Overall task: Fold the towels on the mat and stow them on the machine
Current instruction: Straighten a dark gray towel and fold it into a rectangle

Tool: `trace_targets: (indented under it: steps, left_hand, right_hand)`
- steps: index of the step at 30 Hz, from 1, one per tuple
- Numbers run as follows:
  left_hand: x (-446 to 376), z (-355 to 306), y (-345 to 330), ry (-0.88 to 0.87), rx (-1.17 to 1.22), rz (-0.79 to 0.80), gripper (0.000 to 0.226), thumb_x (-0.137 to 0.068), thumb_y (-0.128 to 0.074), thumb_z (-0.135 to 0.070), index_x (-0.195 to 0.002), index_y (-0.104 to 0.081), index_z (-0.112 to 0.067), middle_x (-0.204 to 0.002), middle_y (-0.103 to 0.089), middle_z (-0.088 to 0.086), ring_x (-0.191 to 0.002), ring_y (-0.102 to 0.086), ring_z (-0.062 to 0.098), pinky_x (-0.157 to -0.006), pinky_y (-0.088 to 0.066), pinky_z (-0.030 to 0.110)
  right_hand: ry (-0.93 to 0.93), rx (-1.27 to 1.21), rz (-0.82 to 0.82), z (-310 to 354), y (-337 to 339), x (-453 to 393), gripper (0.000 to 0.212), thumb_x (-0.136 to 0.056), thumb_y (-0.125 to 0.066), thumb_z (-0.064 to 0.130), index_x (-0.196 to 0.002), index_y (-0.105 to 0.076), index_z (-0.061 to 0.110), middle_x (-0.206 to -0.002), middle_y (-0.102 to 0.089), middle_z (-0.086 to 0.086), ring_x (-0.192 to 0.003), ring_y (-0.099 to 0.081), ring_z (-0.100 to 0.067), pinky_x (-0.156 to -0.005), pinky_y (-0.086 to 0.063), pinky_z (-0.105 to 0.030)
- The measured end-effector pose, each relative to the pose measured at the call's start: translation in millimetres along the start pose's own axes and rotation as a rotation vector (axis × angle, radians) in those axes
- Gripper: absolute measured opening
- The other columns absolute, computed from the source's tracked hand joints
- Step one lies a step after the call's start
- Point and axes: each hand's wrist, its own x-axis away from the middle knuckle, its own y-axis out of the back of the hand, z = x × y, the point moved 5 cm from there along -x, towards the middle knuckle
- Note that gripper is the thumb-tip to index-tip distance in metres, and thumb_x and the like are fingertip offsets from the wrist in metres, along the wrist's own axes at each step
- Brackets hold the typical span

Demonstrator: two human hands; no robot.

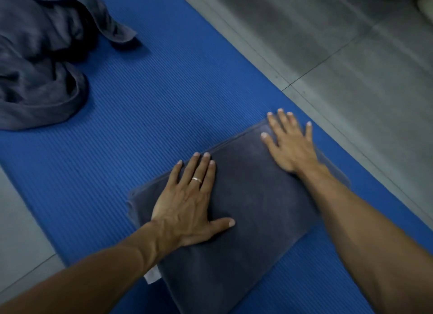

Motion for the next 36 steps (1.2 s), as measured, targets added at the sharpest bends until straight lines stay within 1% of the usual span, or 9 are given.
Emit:
trace_targets:
  steps: [4, 9, 15, 20, 24, 28, 31, 33, 36]
  left_hand:
    - [-1.1, 0.8, 1.6, 0.011, 0.000, -0.010, 0.121, -0.068, -0.015, -0.093, -0.150, 0.016, -0.010, -0.160, 0.020, 0.007, -0.146, 0.023, 0.024, -0.118, 0.009, 0.048]
    - [-2.5, -0.1, 2.9, 0.008, 0.007, -0.021, 0.123, -0.067, -0.016, -0.094, -0.152, 0.013, -0.010, -0.160, 0.017, 0.007, -0.147, 0.020, 0.024, -0.119, 0.008, 0.048]
    - [-0.6, -10.3, 12.1, 0.010, -0.020, -0.029, 0.115, -0.073, -0.030, -0.081, -0.153, 0.002, -0.005, -0.161, 0.006, 0.013, -0.148, 0.014, 0.030, -0.114, 0.010, 0.060]
    - [22.7, -95.3, -4.2, -0.194, 0.156, -0.203, 0.080, -0.085, -0.044, -0.046, -0.149, -0.026, -0.002, -0.156, -0.028, 0.014, -0.146, -0.020, 0.031, -0.114, -0.016, 0.062]
    - [35.8, -109.8, -33.6, -0.239, -0.074, 0.050, 0.105, -0.081, -0.026, -0.080, -0.153, 0.003, -0.010, -0.161, 0.004, 0.014, -0.148, 0.012, 0.031, -0.115, 0.009, 0.058]
    - [36.3, -111.3, -32.6, -0.249, -0.183, 0.061, 0.105, -0.079, -0.016, -0.085, -0.143, 0.026, -0.012, -0.158, 0.023, 0.013, -0.143, 0.027, 0.032, -0.112, 0.018, 0.059]
    - [38.2, -108.7, -32.1, -0.240, -0.158, 0.069, 0.102, -0.081, -0.019, -0.081, -0.151, 0.007, -0.012, -0.161, 0.006, 0.016, -0.147, 0.012, 0.034, -0.115, 0.007, 0.061]
    - [43.7, -111.1, -25.6, -0.300, -0.166, 0.012, 0.090, -0.084, -0.031, -0.071, -0.149, -0.030, -0.010, -0.155, -0.028, 0.015, -0.144, -0.022, 0.034, -0.114, -0.017, 0.062]
    - [59.1, -120.4, -15.8, -0.442, -0.177, -0.134, 0.046, -0.079, -0.060, -0.046, -0.114, -0.065, -0.016, -0.114, -0.062, 0.002, -0.103, -0.057, 0.025, -0.084, -0.049, 0.045]
  right_hand:
    - [-0.130, 0.066, -0.041, 9.1, 14.1, -3.4, 0.068, -0.099, -0.013, 0.058, -0.156, 0.000, 0.024, -0.163, 0.009, -0.005, -0.150, 0.011, -0.025, -0.117, 0.007, -0.059]
    - [0.403, -0.032, -0.034, 66.8, -11.2, 102.6, 0.064, -0.096, -0.026, 0.055, -0.153, -0.026, 0.025, -0.162, -0.016, -0.001, -0.150, -0.011, -0.019, -0.121, -0.010, -0.050]
    - [-0.231, 0.027, 0.022, -56.2, -9.0, 102.3, 0.070, -0.096, -0.010, 0.059, -0.156, -0.010, 0.022, -0.164, 0.001, -0.005, -0.151, 0.002, -0.024, -0.119, -0.001, -0.056]
    - [0.209, -0.106, -0.093, 15.6, -25.1, 172.6, 0.062, -0.095, -0.029, 0.046, -0.149, -0.035, 0.015, -0.160, -0.023, -0.006, -0.149, -0.016, -0.023, -0.119, -0.016, -0.052]
    - [0.109, -0.021, 0.048, -38.0, -49.1, 180.5, 0.066, -0.093, -0.007, 0.065, -0.152, 0.008, 0.037, -0.161, 0.016, 0.011, -0.148, 0.017, -0.012, -0.119, 0.005, -0.056]
    - [-0.257, -0.196, 0.090, -99.8, -39.4, 153.0, 0.067, -0.097, -0.014, 0.063, -0.154, 0.005, 0.034, -0.161, 0.017, 0.009, -0.149, 0.014, -0.015, -0.117, 0.008, -0.053]
    - [-0.467, -0.392, -0.096, -104.7, -21.4, 140.8, 0.065, -0.099, -0.043, 0.048, -0.152, -0.024, 0.017, -0.159, -0.024, -0.007, -0.144, -0.024, -0.027, -0.113, -0.017, -0.053]
    - [-0.551, -0.444, -0.188, -104.1, -8.5, 135.8, 0.045, -0.094, -0.056, 0.037, -0.132, -0.050, 0.014, -0.132, -0.055, -0.007, -0.123, -0.048, -0.030, -0.104, -0.031, -0.049]
    - [-0.652, -0.719, -0.105, -109.4, -4.3, 144.0, 0.011, -0.087, -0.065, 0.024, -0.093, -0.061, 0.015, -0.093, -0.064, -0.003, -0.090, -0.059, -0.025, -0.078, -0.046, -0.034]
